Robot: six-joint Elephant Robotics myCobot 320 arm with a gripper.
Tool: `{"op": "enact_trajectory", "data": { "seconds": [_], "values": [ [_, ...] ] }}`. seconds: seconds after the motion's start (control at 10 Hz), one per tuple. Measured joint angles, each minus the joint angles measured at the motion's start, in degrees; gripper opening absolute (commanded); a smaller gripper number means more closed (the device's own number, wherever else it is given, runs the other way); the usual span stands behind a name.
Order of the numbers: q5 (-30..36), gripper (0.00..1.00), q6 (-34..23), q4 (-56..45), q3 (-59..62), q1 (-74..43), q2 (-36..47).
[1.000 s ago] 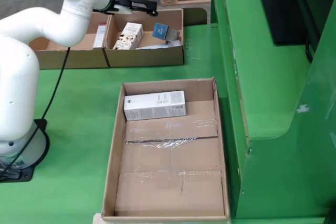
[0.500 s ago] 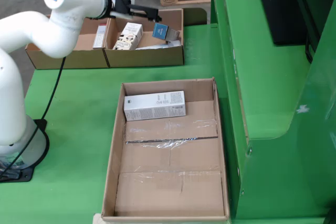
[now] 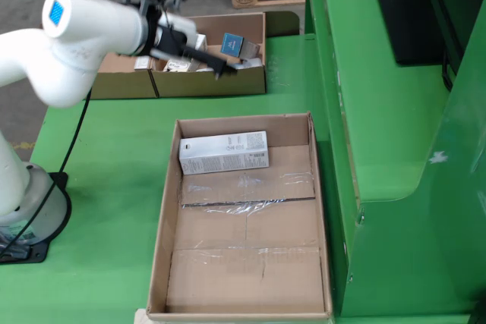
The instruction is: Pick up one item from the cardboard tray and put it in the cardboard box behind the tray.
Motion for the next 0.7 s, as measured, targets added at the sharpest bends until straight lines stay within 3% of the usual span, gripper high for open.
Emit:
{"op": "enact_trajectory", "data": {
  "seconds": [0.3,0.7],
  "values": [
    [-4.22,1.0,3.08,-1.84,-5.97,-7.91,8.09],
    [-14.42,1.0,12.92,-2.9,-16.26,-10.02,18.71]
  ]
}}
